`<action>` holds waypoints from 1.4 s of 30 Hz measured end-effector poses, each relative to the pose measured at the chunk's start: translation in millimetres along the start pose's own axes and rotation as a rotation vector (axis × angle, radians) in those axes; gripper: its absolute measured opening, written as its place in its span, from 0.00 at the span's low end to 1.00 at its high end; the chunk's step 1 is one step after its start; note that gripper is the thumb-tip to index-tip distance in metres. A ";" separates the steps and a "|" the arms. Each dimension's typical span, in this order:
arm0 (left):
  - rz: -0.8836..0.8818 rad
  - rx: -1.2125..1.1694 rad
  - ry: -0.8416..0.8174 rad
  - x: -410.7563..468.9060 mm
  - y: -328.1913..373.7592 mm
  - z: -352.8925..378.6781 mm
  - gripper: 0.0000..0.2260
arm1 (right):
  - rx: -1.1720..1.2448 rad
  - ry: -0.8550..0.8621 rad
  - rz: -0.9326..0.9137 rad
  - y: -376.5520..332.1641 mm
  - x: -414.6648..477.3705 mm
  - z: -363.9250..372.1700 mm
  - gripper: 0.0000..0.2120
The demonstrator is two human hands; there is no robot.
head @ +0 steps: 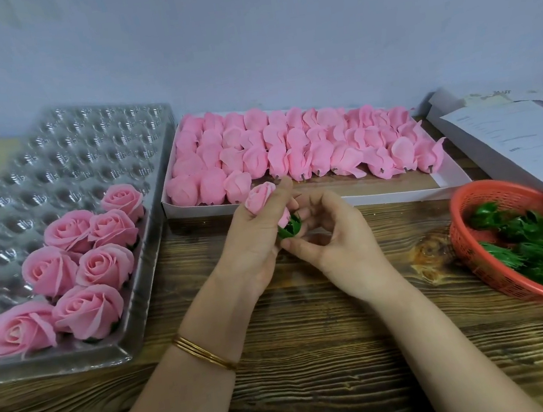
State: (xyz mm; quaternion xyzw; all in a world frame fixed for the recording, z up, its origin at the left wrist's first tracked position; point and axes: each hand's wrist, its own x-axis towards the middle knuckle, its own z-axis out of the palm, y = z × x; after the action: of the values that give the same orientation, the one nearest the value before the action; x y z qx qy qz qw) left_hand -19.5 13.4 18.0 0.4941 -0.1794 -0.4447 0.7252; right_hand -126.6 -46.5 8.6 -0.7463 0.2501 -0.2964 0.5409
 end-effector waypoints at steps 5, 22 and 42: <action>-0.009 0.013 -0.014 -1.4 0.8 -0.2 0.16 | -0.038 0.004 -0.001 0.9 0.0 1.5 0.23; -0.029 -0.011 -0.006 0.9 0.2 -0.9 0.14 | 0.177 0.039 0.095 -0.4 2.0 1.3 0.16; -0.038 0.062 -0.109 0.9 0.0 -4.3 0.12 | 0.588 0.062 0.289 4.5 5.2 3.0 0.22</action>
State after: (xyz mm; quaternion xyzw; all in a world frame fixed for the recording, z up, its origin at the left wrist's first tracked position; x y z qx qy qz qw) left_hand -16.1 15.0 16.0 0.4948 -0.2230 -0.4787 0.6902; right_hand -121.1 -49.5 4.6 -0.5055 0.2737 -0.2988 0.7618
